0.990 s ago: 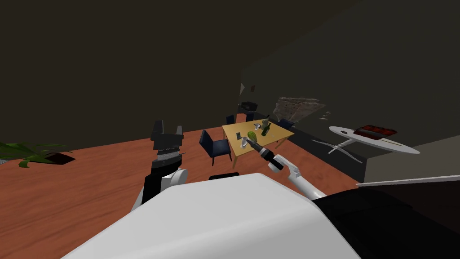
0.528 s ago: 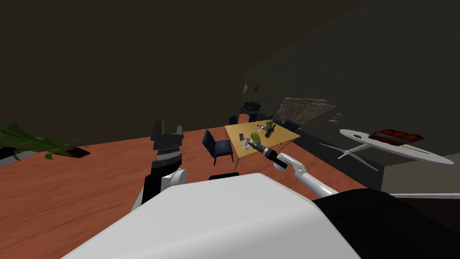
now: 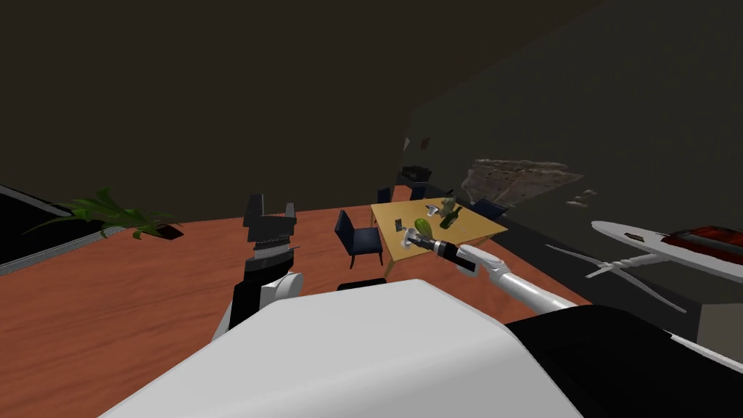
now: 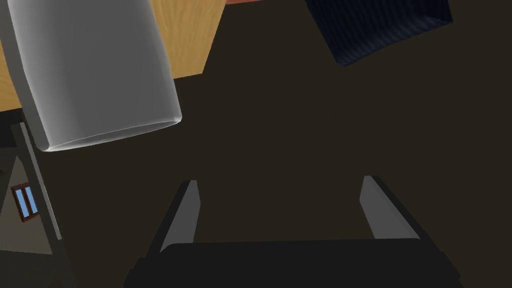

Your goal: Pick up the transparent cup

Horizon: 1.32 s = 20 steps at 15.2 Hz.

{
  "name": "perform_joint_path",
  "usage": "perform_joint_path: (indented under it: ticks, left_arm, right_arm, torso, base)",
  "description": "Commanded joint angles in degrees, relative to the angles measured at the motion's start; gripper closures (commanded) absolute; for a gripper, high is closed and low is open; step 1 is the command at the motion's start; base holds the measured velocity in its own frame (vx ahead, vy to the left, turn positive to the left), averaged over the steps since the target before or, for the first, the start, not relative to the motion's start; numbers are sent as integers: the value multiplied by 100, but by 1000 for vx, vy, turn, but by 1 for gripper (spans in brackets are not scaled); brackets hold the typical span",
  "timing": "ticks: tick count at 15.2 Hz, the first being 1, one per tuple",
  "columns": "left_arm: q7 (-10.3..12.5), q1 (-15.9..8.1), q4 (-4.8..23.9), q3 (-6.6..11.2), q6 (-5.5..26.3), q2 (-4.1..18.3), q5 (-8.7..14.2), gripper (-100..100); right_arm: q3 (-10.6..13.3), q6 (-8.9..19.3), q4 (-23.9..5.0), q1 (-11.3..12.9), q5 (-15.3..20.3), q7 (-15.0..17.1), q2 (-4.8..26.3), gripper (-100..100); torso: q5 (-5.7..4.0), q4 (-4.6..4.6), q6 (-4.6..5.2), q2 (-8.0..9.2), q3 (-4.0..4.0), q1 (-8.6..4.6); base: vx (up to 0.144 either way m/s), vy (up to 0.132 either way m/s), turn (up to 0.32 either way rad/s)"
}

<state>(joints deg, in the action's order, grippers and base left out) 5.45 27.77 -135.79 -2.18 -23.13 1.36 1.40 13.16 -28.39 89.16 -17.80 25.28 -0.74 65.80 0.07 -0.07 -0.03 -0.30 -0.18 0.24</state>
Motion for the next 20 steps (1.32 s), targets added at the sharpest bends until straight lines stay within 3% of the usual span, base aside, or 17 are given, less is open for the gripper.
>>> perform_joint_path:
  ticks: [1,2,4,5,8,13,20]
  left_arm:
    - [0,0,0,0,0,0,0,0]
    - [0,0,0,0,0,0,0,0]
    - [0,0,0,0,0,0,0,0]
    - [0,0,0,0,0,0,0,0]
    - [0,0,0,0,0,0,0,0]
    - [0,0,0,0,0,0,0,0]
    - [0,0,0,0,0,0,0,0]
  right_arm:
    - [40,-25,-63,-5,48,-25,187,-100]
    - [172,-107,-252,3,179,-95,383,-100]
    - [172,-107,-252,3,179,-95,453,-100]
    - [311,-193,-417,4,310,-164,704,-100]
    - [457,-284,-613,-3,440,-234,953,-100]
    - [930,-578,-1102,-69,818,-439,1599,-100]
    - [1412,-879,-1514,-181,1163,-629,2110,-100]
  torso:
    - [0,0,0,0,0,0]
    - [-1,1,3,6,3,-4]
    - [-1,2,0,7,4,-5]
    - [-3,2,2,10,5,-7]
    - [-1,1,-2,4,2,-4]
    - [0,-1,0,-6,-3,3]
    - [4,1,-1,2,1,13]
  base:
    - [46,26,43]
    - [54,30,121]
    - [50,28,103]
    - [57,36,136]
    - [66,36,167]
    - [89,48,162]
    - [73,57,158]
